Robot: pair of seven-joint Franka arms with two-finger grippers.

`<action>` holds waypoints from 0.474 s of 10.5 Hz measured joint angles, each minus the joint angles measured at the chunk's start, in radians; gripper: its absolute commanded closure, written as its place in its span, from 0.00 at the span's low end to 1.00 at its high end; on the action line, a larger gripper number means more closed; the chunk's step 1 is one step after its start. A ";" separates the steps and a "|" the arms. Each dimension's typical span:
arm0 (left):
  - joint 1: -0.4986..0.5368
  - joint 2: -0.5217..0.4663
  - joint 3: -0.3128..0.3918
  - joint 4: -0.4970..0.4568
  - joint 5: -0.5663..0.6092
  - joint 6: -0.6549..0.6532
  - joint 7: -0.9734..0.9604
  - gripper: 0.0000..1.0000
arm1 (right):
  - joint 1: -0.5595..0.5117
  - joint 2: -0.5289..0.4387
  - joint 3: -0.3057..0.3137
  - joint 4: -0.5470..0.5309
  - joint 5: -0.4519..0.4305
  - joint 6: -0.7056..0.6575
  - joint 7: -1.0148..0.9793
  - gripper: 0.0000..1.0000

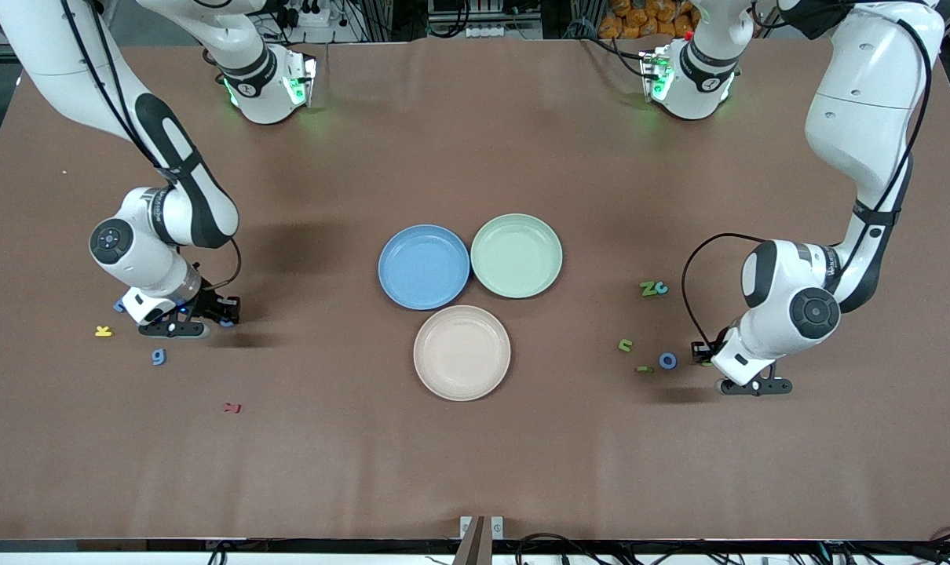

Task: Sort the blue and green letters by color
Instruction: 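Grasp the blue G with the right gripper while the left gripper grasps green B, then carry the G to the blue plate while the left gripper carries B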

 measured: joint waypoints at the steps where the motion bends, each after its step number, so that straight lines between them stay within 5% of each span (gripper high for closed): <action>1: -0.004 0.000 0.000 0.000 0.000 0.000 0.000 0.98 | 0.000 0.000 0.000 -0.001 0.000 0.003 0.000 0.83; 3: -0.006 -0.001 0.000 0.004 0.000 0.000 0.000 0.98 | 0.000 -0.012 0.001 0.001 0.000 0.000 0.000 0.83; 5: -0.006 0.002 0.000 0.005 0.000 0.000 0.000 1.00 | 0.003 -0.074 0.005 0.032 0.000 -0.141 0.004 0.82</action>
